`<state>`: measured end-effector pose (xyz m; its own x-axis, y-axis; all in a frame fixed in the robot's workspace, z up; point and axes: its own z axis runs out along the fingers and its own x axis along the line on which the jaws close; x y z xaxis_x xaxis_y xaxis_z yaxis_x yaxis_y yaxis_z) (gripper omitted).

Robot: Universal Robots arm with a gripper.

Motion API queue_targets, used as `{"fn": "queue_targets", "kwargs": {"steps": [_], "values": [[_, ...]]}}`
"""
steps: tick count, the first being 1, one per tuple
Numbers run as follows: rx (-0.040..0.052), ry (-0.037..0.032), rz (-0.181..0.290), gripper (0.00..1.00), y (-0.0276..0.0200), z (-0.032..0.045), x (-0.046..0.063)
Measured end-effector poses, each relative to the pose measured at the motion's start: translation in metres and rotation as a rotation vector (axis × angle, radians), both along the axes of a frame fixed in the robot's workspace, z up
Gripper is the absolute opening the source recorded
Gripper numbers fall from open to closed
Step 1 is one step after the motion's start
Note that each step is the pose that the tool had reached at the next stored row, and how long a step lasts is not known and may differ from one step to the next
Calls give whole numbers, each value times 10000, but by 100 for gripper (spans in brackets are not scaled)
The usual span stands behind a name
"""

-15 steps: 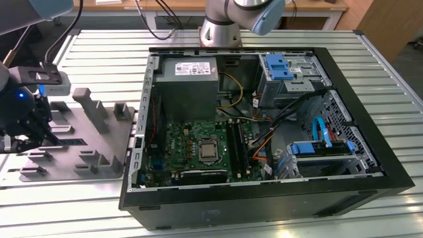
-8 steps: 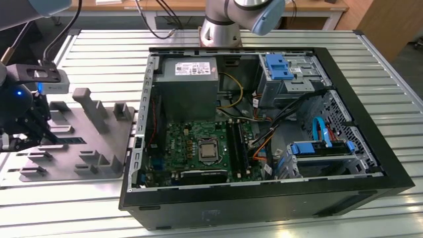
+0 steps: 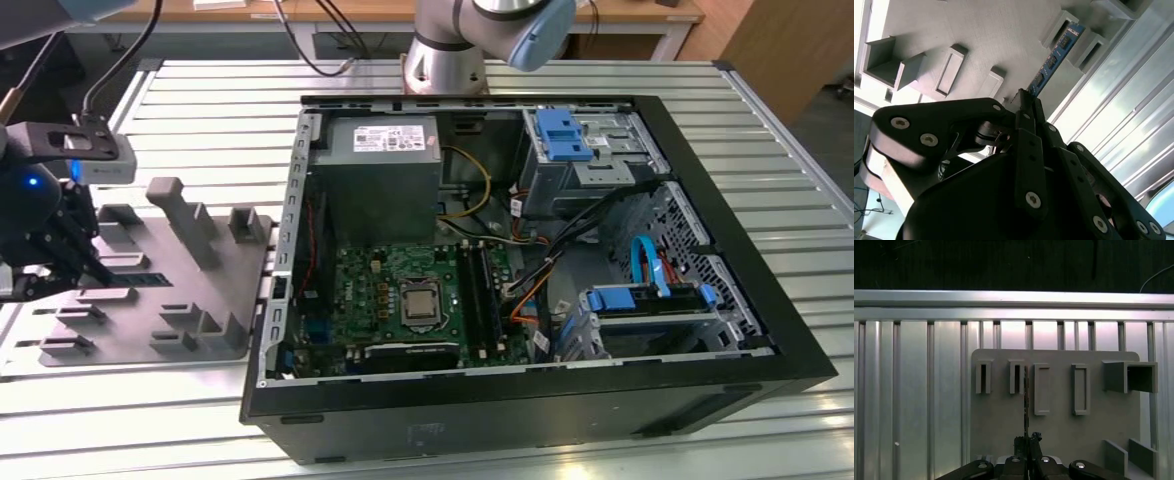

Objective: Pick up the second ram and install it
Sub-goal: 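Pick up the second ram and move it above second insertion slot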

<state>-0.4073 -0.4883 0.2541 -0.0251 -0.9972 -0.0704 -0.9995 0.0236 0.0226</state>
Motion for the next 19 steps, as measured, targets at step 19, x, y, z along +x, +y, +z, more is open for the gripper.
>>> {"fn": "queue_targets", "kwargs": {"steps": [19], "values": [[104,-1,0,14,0,136,0]]}}
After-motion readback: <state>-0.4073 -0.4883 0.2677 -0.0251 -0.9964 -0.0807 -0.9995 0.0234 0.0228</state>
